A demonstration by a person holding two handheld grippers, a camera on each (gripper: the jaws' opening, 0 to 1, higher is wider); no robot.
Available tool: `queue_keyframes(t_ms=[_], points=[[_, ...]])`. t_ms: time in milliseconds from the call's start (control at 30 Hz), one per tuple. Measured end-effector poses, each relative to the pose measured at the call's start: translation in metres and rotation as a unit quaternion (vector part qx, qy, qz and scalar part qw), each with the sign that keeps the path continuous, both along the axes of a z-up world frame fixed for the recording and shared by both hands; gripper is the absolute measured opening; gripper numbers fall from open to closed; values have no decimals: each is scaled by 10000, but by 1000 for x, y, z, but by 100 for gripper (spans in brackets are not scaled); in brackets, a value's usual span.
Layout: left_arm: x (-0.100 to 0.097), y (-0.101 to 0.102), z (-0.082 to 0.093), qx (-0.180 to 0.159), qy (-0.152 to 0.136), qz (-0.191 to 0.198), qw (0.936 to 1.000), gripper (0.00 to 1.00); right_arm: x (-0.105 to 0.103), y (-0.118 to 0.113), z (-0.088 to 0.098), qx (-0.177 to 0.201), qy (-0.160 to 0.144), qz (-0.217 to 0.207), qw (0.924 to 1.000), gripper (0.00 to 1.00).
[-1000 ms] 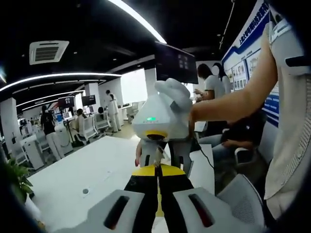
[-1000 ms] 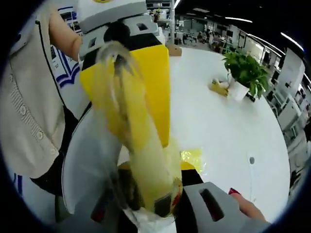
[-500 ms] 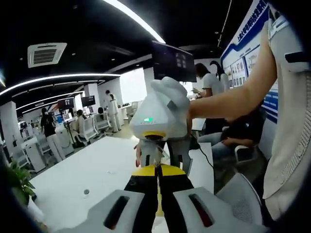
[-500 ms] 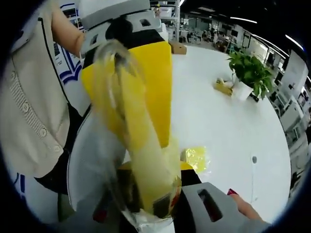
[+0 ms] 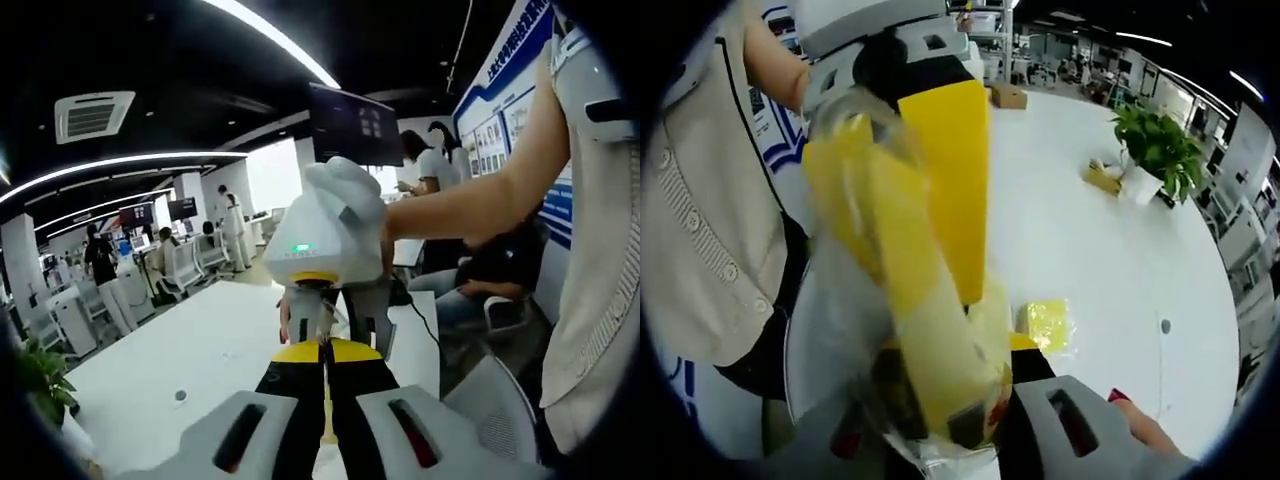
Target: Compare the silicone blocks by pressing each to a similar depth, holding the contact briefly, and releasing to observe deformation and rebound differences across the visible hardness samples.
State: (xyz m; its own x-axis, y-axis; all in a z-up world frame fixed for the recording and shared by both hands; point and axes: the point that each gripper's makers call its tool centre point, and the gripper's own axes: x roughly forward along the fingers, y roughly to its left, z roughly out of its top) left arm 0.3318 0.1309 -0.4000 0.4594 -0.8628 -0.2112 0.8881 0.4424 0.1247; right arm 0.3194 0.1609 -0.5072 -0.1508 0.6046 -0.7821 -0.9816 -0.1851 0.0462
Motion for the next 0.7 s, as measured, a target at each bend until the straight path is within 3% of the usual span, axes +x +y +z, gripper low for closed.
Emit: queue_keyframes(t_ms=[700], points=[[-3, -5, 3, 22, -35, 25, 10000, 0, 4, -6, 3, -4, -10, -29, 10000, 15]])
